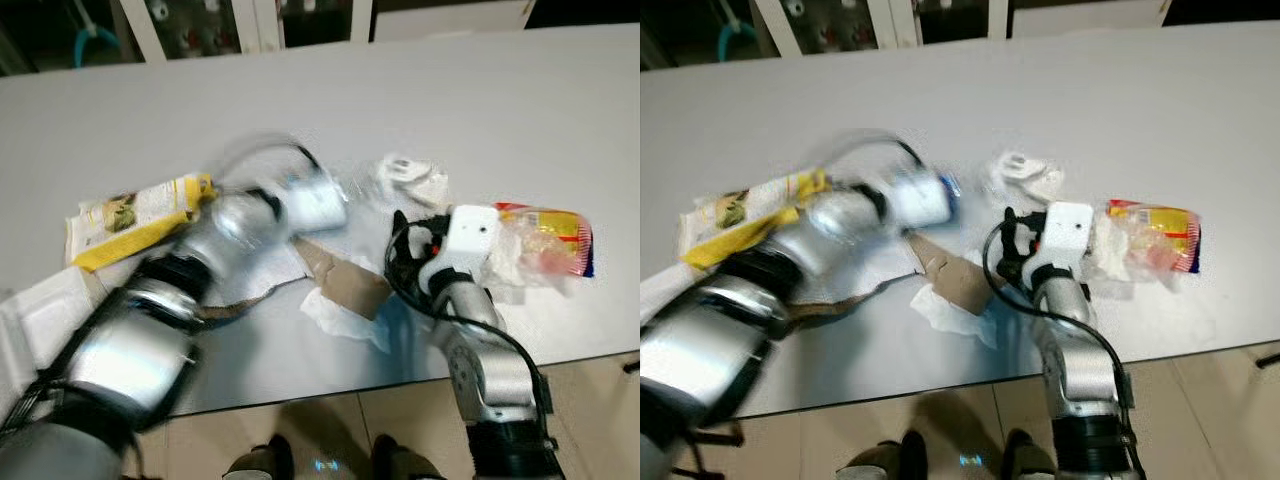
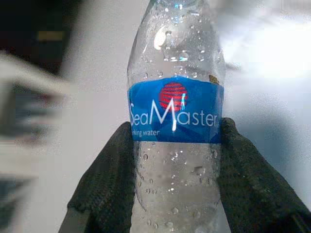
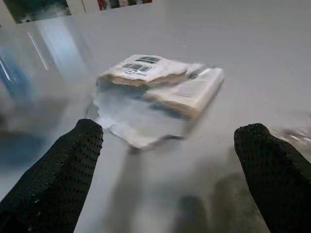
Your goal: Picking trash to rubbish bin
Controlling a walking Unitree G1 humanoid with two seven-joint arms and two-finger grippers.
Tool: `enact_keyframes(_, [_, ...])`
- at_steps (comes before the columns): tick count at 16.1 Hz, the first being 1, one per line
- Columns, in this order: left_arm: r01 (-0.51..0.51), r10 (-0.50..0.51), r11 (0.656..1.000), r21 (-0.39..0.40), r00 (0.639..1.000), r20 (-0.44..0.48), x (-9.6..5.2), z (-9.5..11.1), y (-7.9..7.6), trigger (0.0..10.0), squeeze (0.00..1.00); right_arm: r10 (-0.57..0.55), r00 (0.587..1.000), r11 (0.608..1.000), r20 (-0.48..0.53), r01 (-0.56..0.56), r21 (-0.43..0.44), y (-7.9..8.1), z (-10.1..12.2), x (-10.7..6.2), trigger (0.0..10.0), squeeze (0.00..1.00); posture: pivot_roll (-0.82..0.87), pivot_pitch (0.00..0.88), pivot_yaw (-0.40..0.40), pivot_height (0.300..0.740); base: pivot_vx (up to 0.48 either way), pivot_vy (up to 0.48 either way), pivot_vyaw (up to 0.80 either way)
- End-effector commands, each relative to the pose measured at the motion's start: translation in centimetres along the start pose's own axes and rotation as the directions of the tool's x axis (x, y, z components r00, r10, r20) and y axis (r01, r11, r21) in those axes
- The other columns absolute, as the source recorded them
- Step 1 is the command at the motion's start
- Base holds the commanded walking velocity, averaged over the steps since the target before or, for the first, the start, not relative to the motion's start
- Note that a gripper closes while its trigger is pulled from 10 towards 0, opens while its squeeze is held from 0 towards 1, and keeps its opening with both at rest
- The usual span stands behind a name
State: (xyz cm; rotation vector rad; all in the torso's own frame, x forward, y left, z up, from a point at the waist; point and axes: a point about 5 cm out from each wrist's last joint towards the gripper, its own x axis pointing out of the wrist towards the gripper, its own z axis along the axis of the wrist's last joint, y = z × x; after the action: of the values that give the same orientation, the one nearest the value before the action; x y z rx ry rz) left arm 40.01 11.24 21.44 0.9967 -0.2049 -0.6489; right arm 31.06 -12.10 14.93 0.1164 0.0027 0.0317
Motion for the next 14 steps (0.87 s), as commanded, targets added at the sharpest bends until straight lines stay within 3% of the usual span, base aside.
enact_keyframes(1, [-0.244,0.245,0.969,-0.023,0.968,0.054,-1.0,1.5,5.0,10.0,0.0,0.006,1.0,1.0,-0.018,-0.006,0.002,-0.1,-0.4,0.2,10.0,0.0,-0.04,0.15,0.033,0.74,0.0,0.0,0.0])
enact_keyframes(2, [-0.324,0.326,0.945,-0.042,0.944,0.051,-1.5,1.5,6.2,10.0,0.0,0.011,1.0,1.0,-0.019,-0.011,0.0,0.0,-0.4,0.3,10.0,0.0,-0.03,0.143,0.027,0.74,0.0,0.0,0.0])
enact_keyframes(3, [-0.426,0.432,0.9,-0.092,0.9,0.056,-2.3,1.7,7.5,10.0,0.0,0.02,1.0,1.0,-0.018,-0.02,0.001,0.2,-0.4,0.5,10.0,0.0,-0.02,0.139,0.023,0.74,0.0,0.0,0.0])
enact_keyframes(4, [-0.548,0.582,0.795,-0.259,0.81,0.073,-3.5,1.9,8.7,10.0,0.0,0.038,0.999,0.999,-0.015,-0.038,0.001,0.6,-0.3,0.8,10.0,0.0,-0.02,0.127,0.016,0.74,0.0,0.0,0.0])
enact_keyframes(6, [-0.568,0.649,0.705,-0.425,0.758,0.063,-3.9,1.8,8.3,10.0,0.0,0.052,0.998,0.999,-0.017,-0.052,-0.001,0.7,-0.3,1.1,10.0,0.0,-0.02,0.112,0.007,0.74,0.0,0.0,0.0])
enact_keyframes(7, [-0.561,0.676,0.62,-0.548,0.737,0.011,-3.9,1.3,6.7,10.0,0.0,0.063,0.998,0.998,-0.02,-0.064,-0.004,0.8,-0.3,1.3,10.0,0.0,-0.02,0.1,-0.002,0.74,0.0,0.0,0.0])
enact_keyframes(8, [-0.56,0.677,0.561,-0.609,0.734,-0.052,-3.9,0.4,4.3,10.0,0.0,0.072,0.997,0.997,-0.024,-0.072,0.008,0.9,-0.2,1.6,10.0,0.0,-0.01,0.091,-0.009,0.74,0.0,0.0,0.0])
enact_keyframes(10, [-0.556,0.651,0.523,-0.647,0.75,-0.118,-3.9,-0.6,1.2,10.0,0.0,0.089,0.996,0.996,-0.017,-0.089,0.008,1.1,0.0,1.7,10.0,0.0,-0.01,0.083,-0.012,0.74,0.0,0.0,0.0])
enact_keyframes(11, [-0.54,0.597,0.487,-0.686,0.779,-0.189,-4.2,-1.5,-2.9,10.0,0.0,0.098,0.995,0.995,-0.009,-0.098,0.009,1.1,0.2,1.7,10.0,0.0,-0.01,0.074,-0.015,0.74,0.0,0.0,0.0])
enact_keyframes(13, [-0.535,0.568,0.417,-0.734,0.785,-0.249,-4.6,-1.7,-6.1,10.0,0.0,0.094,0.996,0.996,-0.006,-0.093,0.009,0.8,0.2,1.5,10.0,0.0,-0.01,0.066,-0.019,0.74,0.0,0.0,0.0])
enact_keyframes(14, [-0.536,0.566,0.407,-0.739,0.783,-0.256,-4.7,-1.6,-6.5,10.0,0.0,0.092,0.996,0.996,-0.005,-0.092,0.01,0.7,0.2,1.5,10.0,0.0,-0.01,0.061,-0.021,0.74,0.0,0.0,0.0])
